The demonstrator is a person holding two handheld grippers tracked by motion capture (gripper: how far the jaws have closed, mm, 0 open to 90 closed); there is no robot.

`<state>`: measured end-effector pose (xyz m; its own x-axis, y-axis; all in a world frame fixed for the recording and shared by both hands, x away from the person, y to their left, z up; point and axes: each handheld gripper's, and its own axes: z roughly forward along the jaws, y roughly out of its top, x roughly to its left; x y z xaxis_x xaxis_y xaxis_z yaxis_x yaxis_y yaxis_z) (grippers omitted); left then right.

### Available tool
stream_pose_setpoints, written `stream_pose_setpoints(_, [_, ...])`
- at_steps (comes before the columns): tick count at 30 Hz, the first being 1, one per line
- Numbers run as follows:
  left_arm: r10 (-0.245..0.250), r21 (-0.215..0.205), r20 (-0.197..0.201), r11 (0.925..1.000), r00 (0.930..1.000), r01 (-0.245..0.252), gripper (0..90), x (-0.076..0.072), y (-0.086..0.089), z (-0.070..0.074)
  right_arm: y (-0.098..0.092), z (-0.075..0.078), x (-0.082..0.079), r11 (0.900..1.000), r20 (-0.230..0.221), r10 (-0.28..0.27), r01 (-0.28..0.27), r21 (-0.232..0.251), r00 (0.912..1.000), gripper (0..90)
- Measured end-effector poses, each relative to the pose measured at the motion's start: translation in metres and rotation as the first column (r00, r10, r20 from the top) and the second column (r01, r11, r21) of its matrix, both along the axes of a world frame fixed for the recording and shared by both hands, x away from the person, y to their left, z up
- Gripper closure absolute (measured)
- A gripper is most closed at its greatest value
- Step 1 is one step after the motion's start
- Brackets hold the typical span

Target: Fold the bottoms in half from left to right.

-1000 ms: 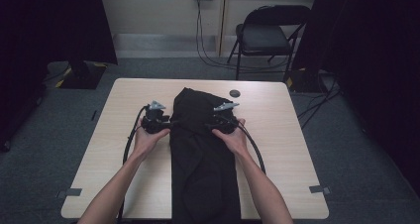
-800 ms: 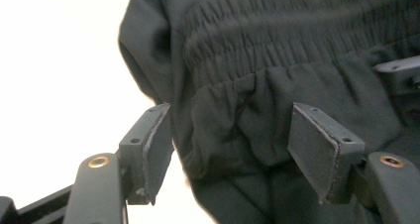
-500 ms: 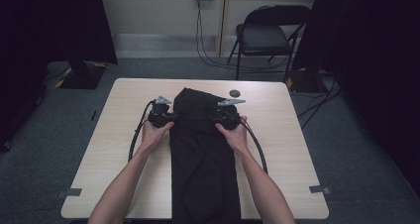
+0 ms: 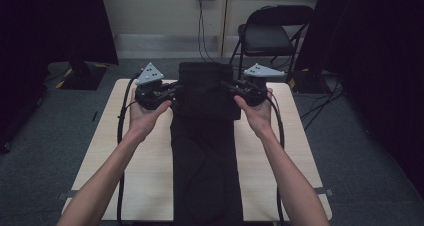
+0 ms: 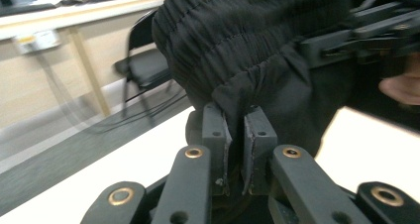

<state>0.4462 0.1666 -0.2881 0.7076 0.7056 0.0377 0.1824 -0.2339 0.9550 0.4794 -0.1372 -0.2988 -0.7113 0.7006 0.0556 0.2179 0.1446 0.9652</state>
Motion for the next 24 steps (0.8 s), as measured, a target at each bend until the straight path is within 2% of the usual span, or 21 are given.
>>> stream_pose_setpoints(1, [-0.04, -0.03, 0.01, 0.9988, 0.9992, 0.04, 82.9, -0.023, 0.0, 0.01, -0.003, 0.006, -0.01, 1.0, 0.019, 0.017, -0.017, 0.006, 0.9997, 74.8])
stream_pose_setpoints(2, [-0.063, -0.038, 0.003, 0.9973, 0.998, 0.063, 82.9, -0.034, 0.001, 0.012, -0.005, 0.011, -0.02, 0.999, 0.033, 0.032, -0.032, -0.002, 0.9989, 74.9])
stream_pose_setpoints(3, [-0.083, -0.043, -0.021, 0.9957, 0.9963, 0.082, 82.9, -0.045, 0.001, 0.011, -0.008, 0.013, -0.031, 0.999, 0.038, 0.047, -0.047, -0.004, 0.9982, 75.0])
stream_pose_setpoints(4, [-0.083, -0.043, -0.021, 0.9957, 0.9963, 0.082, 83.1, -0.045, 0.001, 0.011, -0.008, 0.013, -0.031, 0.999, 0.038, 0.047, -0.047, -0.004, 0.9982, 75.0])
stream_pose_setpoints(5, [-0.112, -0.032, -0.05, 0.9934, 0.9925, 0.11, 83.1, -0.057, 0.002, 0.006, -0.01, 0.013, -0.042, 0.998, 0.039, 0.066, -0.065, -0.004, 0.9971, 75.2])
stream_pose_setpoints(6, [-0.118, -0.018, -0.057, 0.993, 0.9914, 0.117, 83.1, -0.064, 0.002, 0.001, -0.013, 0.008, -0.054, 0.996, 0.027, 0.086, -0.085, -0.022, 0.996, 75.3])
stream_pose_setpoints(7, [-0.146, -0.031, -0.141, 0.9892, 0.9791, 0.143, 83.1, -0.08, 0.004, -0.018, -0.016, -0.006, -0.07, 0.993, -0.007, 0.114, -0.114, -0.028, 0.9935, 75.5])
stream_pose_setpoints(9, [-0.157, -0.022, -0.194, 0.9875, 0.9683, 0.156, 83.0, -0.096, 0.004, -0.045, -0.018, -0.029, -0.089, 0.989, -0.055, 0.135, -0.138, -0.053, 0.9893, 75.5])
stream_pose_setpoints(11, [-0.16, 0.001, -0.269, 0.9861, 0.9499, 0.166, 83.1, -0.108, 0.002, -0.078, -0.019, -0.055, -0.105, 0.985, -0.114, 0.146, -0.156, -0.077, 0.9826, 75.7])
stream_pose_setpoints(12, [-0.166, -0.005, -0.304, 0.985, 0.9382, 0.173, 83.1, -0.113, 0.002, -0.093, -0.019, -0.069, -0.112, 0.982, -0.14, 0.151, -0.165, -0.096, 0.9785, 75.6])
stream_pose_setpoints(13, [-0.174, -0.001, -0.345, 0.9827, 0.9222, 0.185, 83.1, -0.116, 0.001, -0.107, -0.019, -0.083, -0.118, 0.978, -0.177, 0.152, -0.174, -0.119, 0.9724, 75.6])
stream_pose_setpoints(15, [-0.179, 0.027, -0.364, 0.9789, 0.9139, 0.203, 83.1, -0.12, 0.0, -0.131, -0.018, -0.109, -0.128, 0.972, -0.229, 0.152, -0.188, -0.142, 0.9613, 75.6])
stream_pose_setpoints(17, [-0.178, 0.062, -0.432, 0.9721, 0.8842, 0.226, 82.9, -0.118, -0.003, -0.149, -0.018, -0.133, -0.135, 0.967, -0.275, 0.147, -0.197, -0.163, 0.9501, 75.7])
stream_pose_setpoints(18, [-0.183, 0.071, -0.451, 0.9682, 0.8736, 0.24, 82.9, -0.117, -0.005, -0.158, -0.018, -0.144, -0.136, 0.966, -0.304, 0.148, -0.204, -0.162, 0.941, 75.6])
stream_pose_setpoints(19, [-0.171, 0.099, -0.468, 0.9647, 0.8669, 0.244, 82.9, -0.114, -0.008, -0.167, -0.018, -0.153, -0.137, 0.963, -0.328, 0.145, -0.209, -0.169, 0.9333, 75.6])
stream_pose_setpoints(20, [-0.171, 0.099, -0.468, 0.9647, 0.8669, 0.244, 82.9, -0.114, -0.008, -0.167, -0.018, -0.153, -0.137, 0.963, -0.328, 0.145, -0.209, -0.169, 0.9333, 75.6])
stream_pose_setpoints(21, [-0.146, 0.144, -0.499, 0.958, 0.8544, 0.248, 82.9, -0.106, -0.013, -0.183, -0.017, -0.167, -0.134, 0.962, -0.37, 0.133, -0.21, -0.177, 0.9197, 75.7])
stream_pose_setpoints(22, [-0.132, 0.158, -0.504, 0.9575, 0.8538, 0.241, 82.9, -0.102, -0.014, -0.186, -0.015, -0.173, -0.132, 0.96, -0.368, 0.119, -0.202, -0.194, 0.922, 75.7])
stream_pose_setpoints(23, [-0.119, 0.16, -0.506, 0.9604, 0.854, 0.228, 82.9, -0.099, -0.015, -0.189, -0.013, -0.178, -0.13, 0.954, -0.358, 0.112, -0.2, -0.221, 0.9269, 75.7])
stream_pose_setpoints(24, [-0.107, 0.17, -0.508, 0.9602, 0.8545, 0.222, 83.0, -0.096, -0.015, -0.191, -0.012, -0.183, -0.127, 0.952, -0.359, 0.104, -0.198, -0.236, 0.9275, 75.8])
